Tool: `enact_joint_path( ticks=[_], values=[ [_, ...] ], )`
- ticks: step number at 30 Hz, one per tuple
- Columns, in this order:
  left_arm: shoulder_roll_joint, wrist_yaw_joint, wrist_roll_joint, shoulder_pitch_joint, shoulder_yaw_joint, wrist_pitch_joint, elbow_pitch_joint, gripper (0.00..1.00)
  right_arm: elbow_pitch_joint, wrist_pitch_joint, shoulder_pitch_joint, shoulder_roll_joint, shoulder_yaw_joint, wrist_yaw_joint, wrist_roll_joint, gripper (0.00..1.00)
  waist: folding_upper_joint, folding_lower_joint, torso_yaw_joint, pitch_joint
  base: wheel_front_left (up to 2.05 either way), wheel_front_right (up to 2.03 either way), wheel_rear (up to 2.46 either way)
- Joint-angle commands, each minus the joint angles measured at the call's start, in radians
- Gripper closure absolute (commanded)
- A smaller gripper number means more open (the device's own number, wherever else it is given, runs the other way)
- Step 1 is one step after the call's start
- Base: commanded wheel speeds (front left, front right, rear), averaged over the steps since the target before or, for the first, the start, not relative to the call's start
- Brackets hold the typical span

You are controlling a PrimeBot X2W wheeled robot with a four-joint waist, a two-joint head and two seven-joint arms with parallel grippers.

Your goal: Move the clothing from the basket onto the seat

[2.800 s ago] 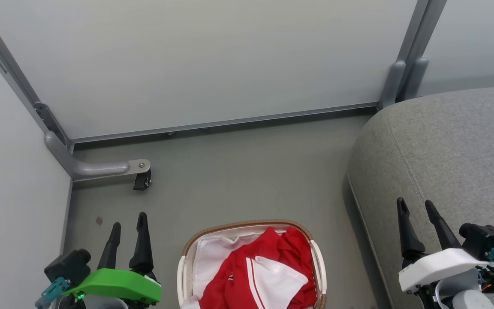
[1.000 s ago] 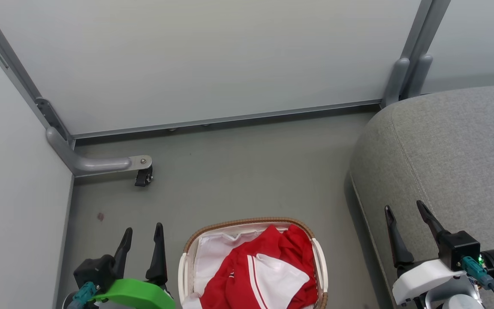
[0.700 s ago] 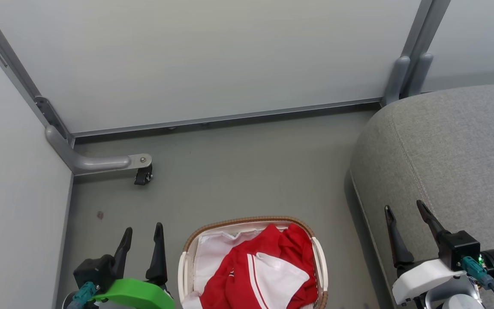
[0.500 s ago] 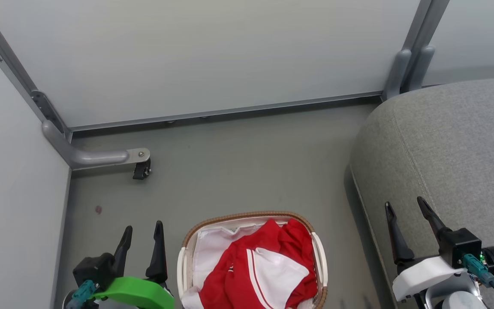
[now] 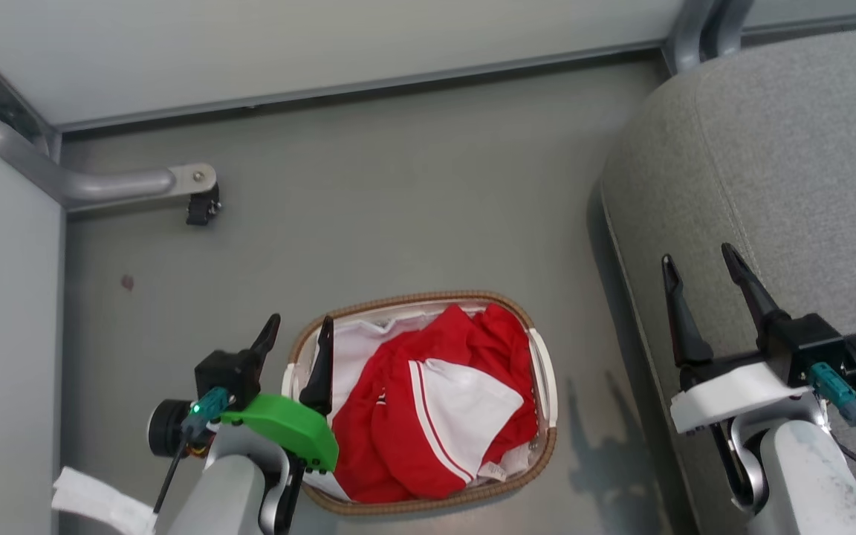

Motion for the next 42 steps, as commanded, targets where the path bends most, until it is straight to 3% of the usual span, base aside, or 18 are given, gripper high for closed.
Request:
enact_joint_path(
  ticks=[1,17,29,36,38,39,42],
  values=[
    [0.006,-0.005,0.015,-0.052,-0.012,0.001,0.031,0.0,-0.009,-0.005,-0.032,-0.004,0.001,0.0,0.006,0.0,0.0,-0.0001,-0.056,0.17,0.0,0.0,0.0],
    [0.007,-0.013,0.019,-0.402,-0.142,0.053,0.471,0.0,-0.044,-0.005,-0.207,-0.003,0.016,0.0,0.069,0.0,0.0,-0.0001,-0.162,0.488,0.0,0.0,0.0],
    [0.007,-0.016,-0.033,-0.483,-0.212,0.099,0.59,0.0,-0.042,-0.005,-0.242,-0.004,0.047,0.0,0.107,0.0,0.0,-0.0001,-0.189,0.56,0.0,0.0,0.0],
    [0.007,-0.016,-0.077,-0.475,-0.268,0.101,0.586,0.02,-0.04,-0.005,-0.242,-0.004,0.06,0.0,0.117,0.0,0.0,-0.0001,-0.198,0.565,0.0,0.0,0.0],
    [0.007,-0.016,-0.09,-0.471,-0.288,0.099,0.575,0.57,-0.038,-0.005,-0.24,-0.003,0.061,0.0,0.117,0.0,0.0,-0.0001,-0.198,0.562,0.0,0.0,0.0],
    [0.006,-0.016,-0.105,-0.467,-0.31,0.093,0.562,1.0,-0.036,-0.005,-0.239,-0.004,0.062,0.0,0.118,0.0,0.0,-0.0001,-0.197,0.558,0.0,0.0,0.0],
    [0.007,-0.016,-0.118,-0.463,-0.34,0.078,0.553,1.0,-0.032,-0.005,-0.237,-0.004,0.065,0.0,0.117,0.0,0.0,-0.0001,-0.193,0.548,0.0,0.0,0.0]
  ],
)
